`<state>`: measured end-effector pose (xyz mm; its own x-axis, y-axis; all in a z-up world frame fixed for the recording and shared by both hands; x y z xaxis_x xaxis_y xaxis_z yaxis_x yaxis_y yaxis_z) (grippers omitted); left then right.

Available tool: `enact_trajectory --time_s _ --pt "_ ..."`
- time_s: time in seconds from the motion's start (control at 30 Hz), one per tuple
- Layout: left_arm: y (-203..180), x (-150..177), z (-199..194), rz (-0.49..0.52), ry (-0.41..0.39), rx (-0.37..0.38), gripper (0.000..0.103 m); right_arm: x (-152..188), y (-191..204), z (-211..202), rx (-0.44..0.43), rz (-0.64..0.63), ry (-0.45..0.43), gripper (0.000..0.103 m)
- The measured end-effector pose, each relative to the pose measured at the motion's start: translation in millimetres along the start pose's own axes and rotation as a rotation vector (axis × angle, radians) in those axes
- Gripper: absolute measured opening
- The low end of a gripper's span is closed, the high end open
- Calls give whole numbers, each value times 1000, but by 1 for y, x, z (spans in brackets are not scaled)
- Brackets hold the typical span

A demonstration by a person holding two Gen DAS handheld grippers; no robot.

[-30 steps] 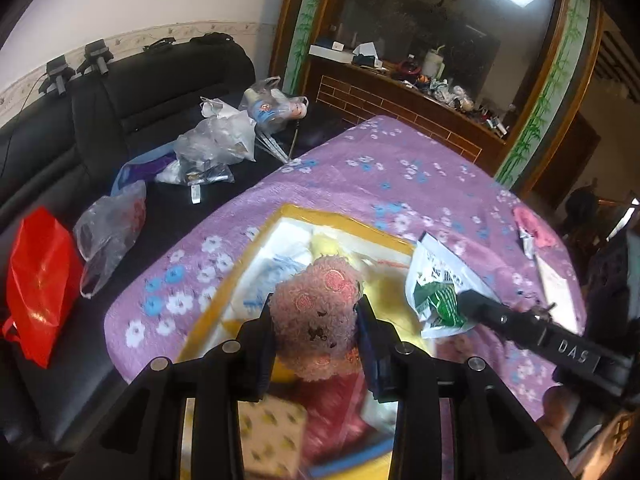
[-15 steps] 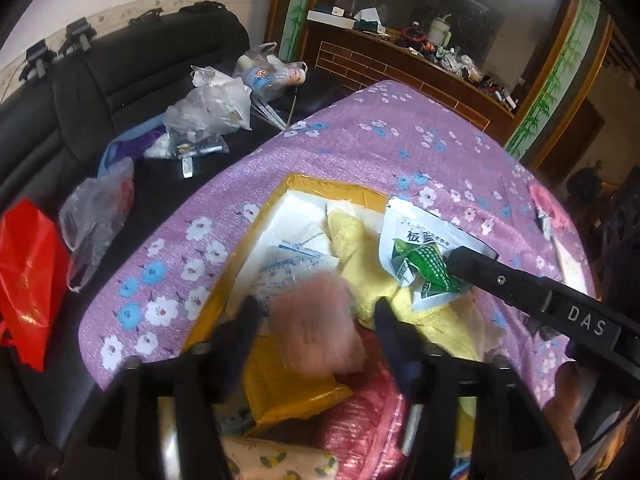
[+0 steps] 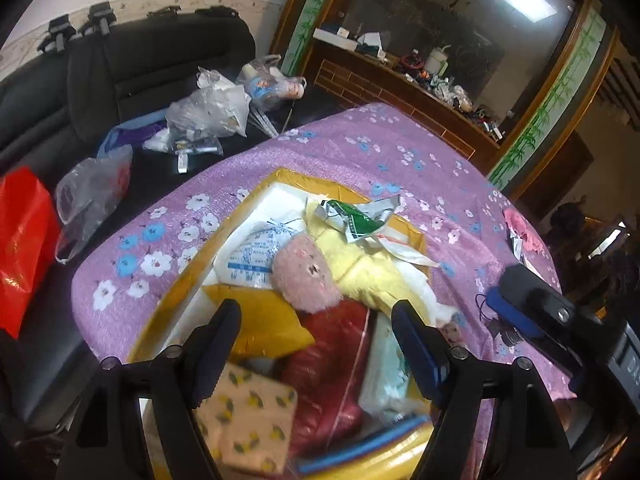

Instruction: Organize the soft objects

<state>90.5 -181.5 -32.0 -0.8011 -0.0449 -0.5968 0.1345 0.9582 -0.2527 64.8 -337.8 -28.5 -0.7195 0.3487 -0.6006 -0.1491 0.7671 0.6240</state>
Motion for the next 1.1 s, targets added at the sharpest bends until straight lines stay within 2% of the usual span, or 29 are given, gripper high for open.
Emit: enact_trajectory --time_s 0.2,0.53,0.6,0.67,0.77,0.9,1.1 --pt "-7 20 -37 35 -70 -39 81 25 -3 -34 0 27 -31 69" --pt "-15 51 -75 108 -122 -118 81 56 0 -52 18 39 -11 70" --pt "-20 56 -79 124 -128 -99 81 60 2 -55 38 32 -12 70" --pt "-26 62 -80 131 -94 -56 81 65 2 -58 58 21 -10 71" --pt "-26 66 -83 123 -106 -70 81 69 -2 -61 89 27 -13 76" --pt "-26 66 -90 111 -143 -87 81 72 -6 -63 99 39 -9 76" --pt "-24 72 -92 117 -133 -85 81 74 -5 -64 97 42 -5 77"
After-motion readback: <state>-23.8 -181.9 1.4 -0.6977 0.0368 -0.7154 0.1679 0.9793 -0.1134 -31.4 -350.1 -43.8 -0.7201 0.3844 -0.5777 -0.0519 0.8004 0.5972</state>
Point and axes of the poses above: each gripper's, at about its wrist camera, not at the fingertips, and z roughly the way its jaws point, y to its left, x to its underside, the point moved 9 cm from there along z, roughly the way its jaws point, and after that the axes turned 6 degrees about -x, right-handed, at the moved point
